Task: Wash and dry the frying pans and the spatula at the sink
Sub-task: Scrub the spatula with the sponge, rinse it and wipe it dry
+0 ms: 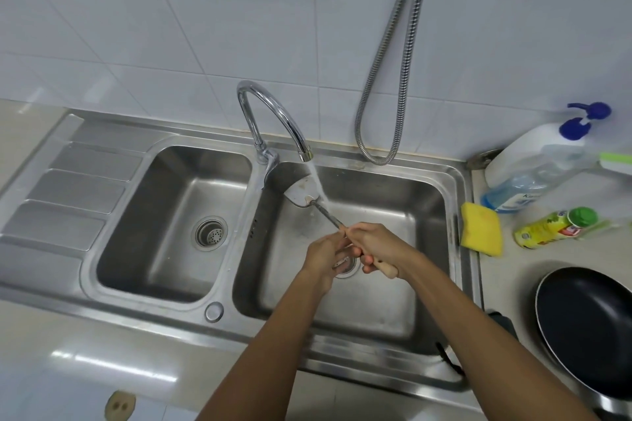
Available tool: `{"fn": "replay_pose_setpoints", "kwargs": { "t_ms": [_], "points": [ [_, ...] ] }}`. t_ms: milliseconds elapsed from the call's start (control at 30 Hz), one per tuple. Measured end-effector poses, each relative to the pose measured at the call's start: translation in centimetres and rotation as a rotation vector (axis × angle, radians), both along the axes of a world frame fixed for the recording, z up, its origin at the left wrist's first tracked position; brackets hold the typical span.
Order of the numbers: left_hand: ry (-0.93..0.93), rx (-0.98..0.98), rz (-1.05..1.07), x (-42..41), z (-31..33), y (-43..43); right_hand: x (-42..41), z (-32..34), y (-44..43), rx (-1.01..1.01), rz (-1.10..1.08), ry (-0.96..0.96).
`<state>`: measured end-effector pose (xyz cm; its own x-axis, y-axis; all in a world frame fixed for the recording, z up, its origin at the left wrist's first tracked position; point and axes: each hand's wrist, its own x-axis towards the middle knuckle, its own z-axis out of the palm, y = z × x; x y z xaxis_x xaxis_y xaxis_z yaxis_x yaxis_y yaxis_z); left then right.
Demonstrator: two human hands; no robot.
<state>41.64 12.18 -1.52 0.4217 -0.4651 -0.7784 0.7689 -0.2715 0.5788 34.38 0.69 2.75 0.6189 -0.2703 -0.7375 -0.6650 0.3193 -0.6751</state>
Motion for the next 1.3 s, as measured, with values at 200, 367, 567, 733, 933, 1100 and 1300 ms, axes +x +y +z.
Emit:
{"fn": "replay_pose_setpoints", "kwargs": {
  "t_ms": [200,367,567,733,933,1100,1300],
  "points": [
    [0.007,-0.017,-0.021,-0.9,-0.4,0.0,-2.1,0.6,0.9,-0.014,-0.061,-0.016],
    [0.007,-0.037,-0.076,-2.2,-0.6,0.9,-4.7,1.0,1.8,0.002,-0.088,-0.046],
    [0.036,-0.022,-0.116,-4.3,-0.5,2.8,-7.9,0.7,3.8,0.035,-0.136,-0.029],
    [0.060,-0.003,-0.126,-6.3,-0.6,3.8,-10.1,0.4,5.1,0.055,-0.154,-0.030],
    [0.051,-0.004,-0.135,-7.7,-0.4,4.4,-11.4,0.1,6.0,0.046,-0.176,-0.023],
    [0.037,-0.015,-0.175,-7.9,-0.1,4.4,-11.7,-0.3,6.6,-0.198,-0.080,0.012],
    [0.050,0.021,-0.234,-8.1,0.4,3.1,-12.8,-2.3,7.1,-1.068,0.381,0.030]
  ]
}}
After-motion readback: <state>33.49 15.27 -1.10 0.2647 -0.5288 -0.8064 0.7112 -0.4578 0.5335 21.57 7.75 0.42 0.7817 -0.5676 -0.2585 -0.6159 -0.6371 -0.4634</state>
